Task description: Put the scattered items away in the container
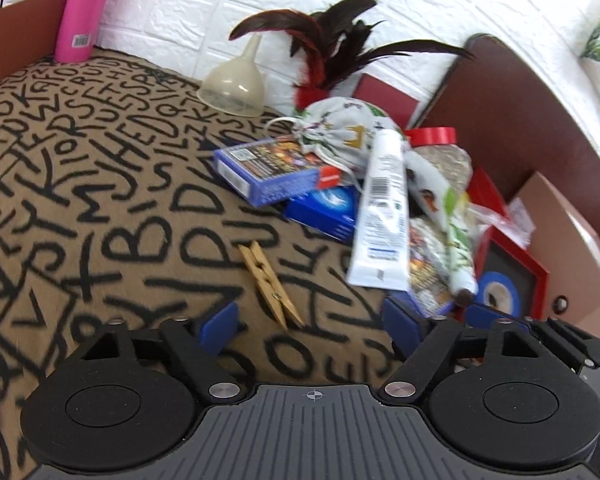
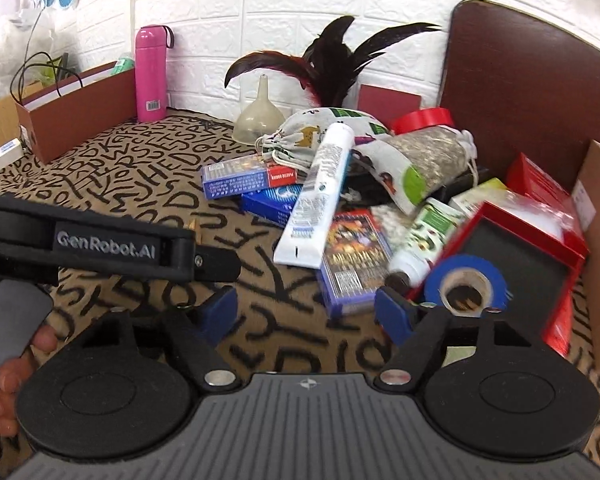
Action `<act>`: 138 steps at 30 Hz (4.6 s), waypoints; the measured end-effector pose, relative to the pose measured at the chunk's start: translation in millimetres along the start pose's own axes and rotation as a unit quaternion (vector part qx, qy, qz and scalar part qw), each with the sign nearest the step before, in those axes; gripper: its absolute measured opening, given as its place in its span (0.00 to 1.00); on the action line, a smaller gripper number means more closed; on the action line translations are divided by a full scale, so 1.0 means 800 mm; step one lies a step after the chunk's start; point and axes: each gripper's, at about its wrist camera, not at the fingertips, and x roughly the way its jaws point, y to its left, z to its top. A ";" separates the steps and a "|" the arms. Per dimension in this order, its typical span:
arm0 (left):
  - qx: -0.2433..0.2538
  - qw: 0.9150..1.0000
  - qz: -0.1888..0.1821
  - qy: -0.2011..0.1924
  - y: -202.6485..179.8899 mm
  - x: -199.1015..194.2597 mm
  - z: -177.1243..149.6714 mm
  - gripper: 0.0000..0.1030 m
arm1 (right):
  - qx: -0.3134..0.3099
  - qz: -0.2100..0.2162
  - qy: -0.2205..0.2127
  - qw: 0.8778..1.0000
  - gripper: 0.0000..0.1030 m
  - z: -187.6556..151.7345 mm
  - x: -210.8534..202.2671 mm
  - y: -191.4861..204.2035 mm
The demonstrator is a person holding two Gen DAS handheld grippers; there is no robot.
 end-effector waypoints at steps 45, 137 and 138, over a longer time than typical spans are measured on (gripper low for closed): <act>0.011 0.999 0.030 0.017 -0.013 -0.044 -0.032 0.54 | 0.041 0.051 0.067 0.996 0.13 -0.084 -0.107 -0.030; 0.223 0.949 -0.222 0.030 -0.437 -0.014 0.018 0.08 | 0.189 -0.081 -0.125 0.971 0.20 -0.023 -0.242 -0.266; 0.224 0.947 -0.227 0.036 -0.453 -0.002 0.022 0.08 | 0.189 -0.089 -0.126 0.970 0.20 -0.019 -0.241 -0.281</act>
